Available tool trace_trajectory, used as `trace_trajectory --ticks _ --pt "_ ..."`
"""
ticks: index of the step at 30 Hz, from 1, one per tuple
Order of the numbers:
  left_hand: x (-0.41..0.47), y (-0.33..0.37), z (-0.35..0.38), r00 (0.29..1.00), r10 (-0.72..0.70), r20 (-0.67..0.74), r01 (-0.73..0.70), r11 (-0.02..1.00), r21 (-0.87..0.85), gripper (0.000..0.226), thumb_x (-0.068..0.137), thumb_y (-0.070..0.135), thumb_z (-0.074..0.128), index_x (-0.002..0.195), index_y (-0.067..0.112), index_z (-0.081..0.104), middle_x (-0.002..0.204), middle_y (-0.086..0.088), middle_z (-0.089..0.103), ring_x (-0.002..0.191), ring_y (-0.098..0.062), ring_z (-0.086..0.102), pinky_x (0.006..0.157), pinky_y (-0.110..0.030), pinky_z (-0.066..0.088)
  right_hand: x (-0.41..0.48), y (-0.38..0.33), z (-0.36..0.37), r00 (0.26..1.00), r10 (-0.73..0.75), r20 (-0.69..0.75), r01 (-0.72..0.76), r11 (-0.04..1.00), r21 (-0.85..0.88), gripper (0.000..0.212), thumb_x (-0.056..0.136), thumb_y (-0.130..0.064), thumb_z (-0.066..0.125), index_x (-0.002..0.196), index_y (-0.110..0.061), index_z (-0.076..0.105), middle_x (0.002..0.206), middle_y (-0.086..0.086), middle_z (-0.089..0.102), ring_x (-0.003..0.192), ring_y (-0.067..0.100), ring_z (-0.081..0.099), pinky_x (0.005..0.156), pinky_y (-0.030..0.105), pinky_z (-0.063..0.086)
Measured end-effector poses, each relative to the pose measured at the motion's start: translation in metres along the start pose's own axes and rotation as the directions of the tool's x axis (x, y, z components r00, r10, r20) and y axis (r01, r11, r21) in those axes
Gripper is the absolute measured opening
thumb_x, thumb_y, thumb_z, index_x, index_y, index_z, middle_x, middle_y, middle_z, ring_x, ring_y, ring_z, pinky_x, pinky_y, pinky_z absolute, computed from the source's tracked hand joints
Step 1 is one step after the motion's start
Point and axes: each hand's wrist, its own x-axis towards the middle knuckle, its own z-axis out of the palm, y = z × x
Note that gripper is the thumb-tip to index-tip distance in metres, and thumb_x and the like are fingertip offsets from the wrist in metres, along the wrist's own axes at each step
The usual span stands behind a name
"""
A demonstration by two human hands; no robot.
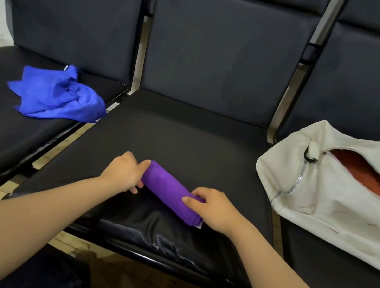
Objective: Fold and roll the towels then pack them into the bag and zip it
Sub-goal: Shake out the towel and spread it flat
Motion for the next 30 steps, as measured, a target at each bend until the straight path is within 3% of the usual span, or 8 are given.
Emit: trace_trajectory --ticks 3,6,10,13,16,19,25,30 --pt "-0.006 0.011 0.003 0.992 -0.093 0.090 0.116 0.950 -0.290 0.065 0.091 0.045 0.058 0.133 0.002 0.032 0.099 -0.016 0.068 0.077 -0.027 0.070 0.060 -0.032 0.056 0.000 -0.009 0.008 0.999 -0.031 0.040 0.027 0.995 0.099 0.039 0.091 -0.048 0.058 0.097 -0.010 0.065 0.085 0.002 0.062 0.077 0.016 0.058 0.070 0.029 0.044" --pt "-0.014 0.021 0.010 0.964 -0.133 0.231 0.245 0.783 -0.572 0.085 0.086 0.030 0.069 0.147 0.009 0.014 0.131 -0.019 0.050 0.101 -0.031 0.062 0.075 -0.041 0.056 -0.001 -0.018 0.017 0.996 -0.070 0.053 0.062 0.988 0.139 0.036 0.090 -0.047 0.060 0.091 -0.010 0.061 0.076 -0.005 0.054 0.069 0.010 0.050 0.066 0.026 0.039" --pt "-0.015 0.032 0.019 0.961 -0.106 0.256 0.256 0.697 -0.670 0.085 0.082 0.012 0.072 0.147 0.011 0.017 0.134 -0.016 0.048 0.111 -0.031 0.057 0.083 -0.043 0.053 0.000 -0.020 0.019 0.999 -0.033 0.003 0.032 0.986 0.164 0.035 0.086 -0.051 0.063 0.090 -0.016 0.059 0.084 -0.007 0.058 0.076 0.009 0.055 0.069 0.025 0.042" --pt "-0.018 0.048 0.019 0.960 -0.013 0.278 0.228 0.612 -0.757 0.080 0.082 0.008 0.071 0.146 0.015 0.023 0.127 -0.015 0.054 0.105 -0.029 0.062 0.085 -0.043 0.053 -0.003 -0.023 0.011 0.993 0.064 -0.102 -0.028 0.945 0.326 0.056 0.079 -0.063 0.063 0.112 -0.018 0.056 0.111 -0.006 0.060 0.096 0.006 0.060 0.076 0.022 0.048" --pt "-0.030 0.069 0.021 0.934 0.119 0.337 0.210 0.579 -0.788 0.074 0.080 0.004 0.070 0.142 0.016 0.031 0.123 -0.014 0.059 0.102 -0.027 0.064 0.083 -0.042 0.054 -0.009 -0.030 -0.004 0.991 0.082 -0.108 -0.002 0.807 0.590 0.051 0.084 -0.054 0.063 0.120 -0.018 0.055 0.115 -0.004 0.065 0.101 0.010 0.065 0.088 0.030 0.054" --pt "-0.044 0.088 0.024 0.930 0.202 0.307 0.141 0.576 -0.805 0.073 0.079 0.002 0.072 0.139 0.016 0.033 0.120 -0.012 0.061 0.104 -0.026 0.065 0.091 -0.045 0.053 -0.018 -0.034 -0.021 0.973 0.046 -0.225 0.097 0.806 0.584 0.031 0.091 -0.045 0.059 0.106 -0.018 0.063 0.101 -0.001 0.069 0.092 0.014 0.067 0.080 0.029 0.055" --pt "-0.064 0.158 0.019 0.915 0.373 0.153 -0.180 0.719 -0.672 0.081 0.074 0.015 0.081 0.139 0.020 0.032 0.114 -0.003 0.058 0.105 -0.020 0.061 0.094 -0.047 0.051 -0.047 -0.034 -0.069 0.867 0.104 -0.487 0.193 0.831 0.522 0.028 0.093 -0.045 0.055 0.099 -0.018 0.059 0.096 0.004 0.066 0.087 0.018 0.065 0.074 0.029 0.053" --pt "-0.087 0.240 0.036 0.858 0.510 0.057 -0.393 0.725 -0.566 0.057 0.082 0.027 0.073 0.126 0.017 0.037 0.103 0.001 0.060 0.096 -0.013 0.061 0.084 -0.032 0.052 -0.091 -0.014 -0.140 0.817 0.181 -0.548 0.209 0.792 0.574 0.023 0.096 -0.047 0.048 0.099 -0.026 0.056 0.097 0.000 0.065 0.086 0.014 0.064 0.064 0.021 0.048"
